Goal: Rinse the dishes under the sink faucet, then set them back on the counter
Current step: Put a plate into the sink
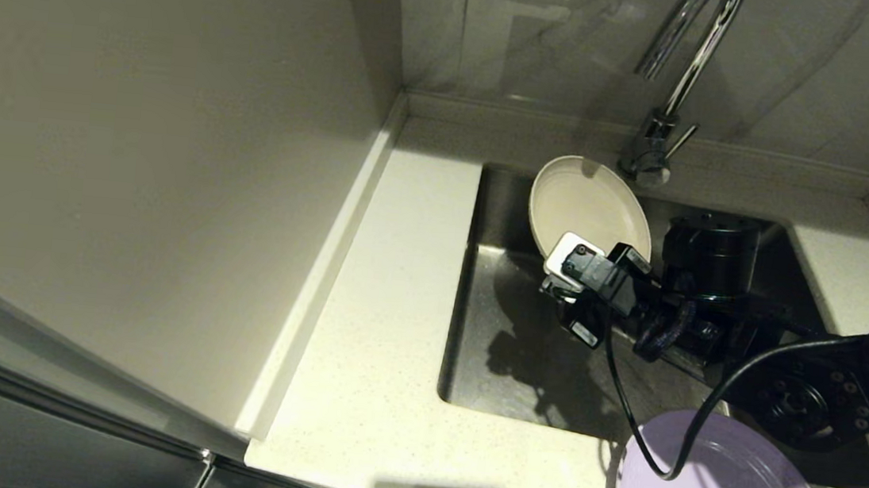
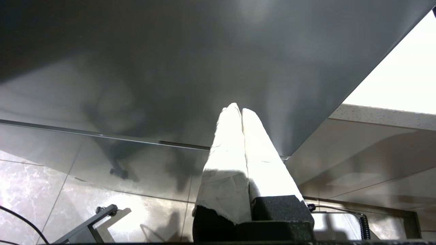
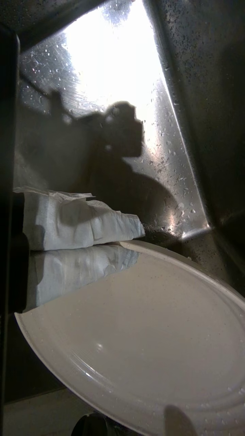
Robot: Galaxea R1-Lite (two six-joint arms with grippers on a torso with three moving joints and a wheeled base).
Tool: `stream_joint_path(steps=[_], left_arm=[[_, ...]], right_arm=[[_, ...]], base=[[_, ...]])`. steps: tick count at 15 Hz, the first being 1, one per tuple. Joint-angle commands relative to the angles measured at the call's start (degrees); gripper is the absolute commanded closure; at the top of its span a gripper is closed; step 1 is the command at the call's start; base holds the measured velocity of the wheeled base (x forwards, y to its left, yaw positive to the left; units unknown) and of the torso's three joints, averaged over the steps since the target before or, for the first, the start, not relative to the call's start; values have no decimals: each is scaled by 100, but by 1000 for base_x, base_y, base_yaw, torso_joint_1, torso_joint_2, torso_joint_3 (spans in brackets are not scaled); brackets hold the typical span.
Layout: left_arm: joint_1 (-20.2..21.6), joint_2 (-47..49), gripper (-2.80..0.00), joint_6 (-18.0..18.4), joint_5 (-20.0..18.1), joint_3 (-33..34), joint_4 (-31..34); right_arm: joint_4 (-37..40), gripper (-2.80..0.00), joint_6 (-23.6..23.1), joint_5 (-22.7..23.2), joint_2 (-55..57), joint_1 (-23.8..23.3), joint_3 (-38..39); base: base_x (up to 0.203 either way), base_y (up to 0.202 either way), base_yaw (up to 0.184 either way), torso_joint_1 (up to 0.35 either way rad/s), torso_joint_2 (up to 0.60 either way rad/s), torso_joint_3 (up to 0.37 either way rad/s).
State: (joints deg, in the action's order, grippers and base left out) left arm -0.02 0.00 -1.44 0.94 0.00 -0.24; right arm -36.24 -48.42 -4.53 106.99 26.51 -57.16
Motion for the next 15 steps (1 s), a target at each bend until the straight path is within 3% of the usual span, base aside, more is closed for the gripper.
stream_joint_path(steps=[1,4,9,15], left_arm=[[2,-18,0,-5,3,0,-3],[2,-18,0,1,3,0,-3],[2,-18,0,-5,3,0,-3],[2,-18,0,-5,3,0,-3]], right_arm=[[-23,0,-80,-5,19,25,5],[55,0,-464,-13,161,45,86],[976,0,-572,-303,398,121,-160],[1020,0,-648,-1206,756,298,-759]], base=[[0,0,0,0,0,0],[0,0,0,0,0,0],[0,0,0,0,0,0],[0,0,0,0,0,0]])
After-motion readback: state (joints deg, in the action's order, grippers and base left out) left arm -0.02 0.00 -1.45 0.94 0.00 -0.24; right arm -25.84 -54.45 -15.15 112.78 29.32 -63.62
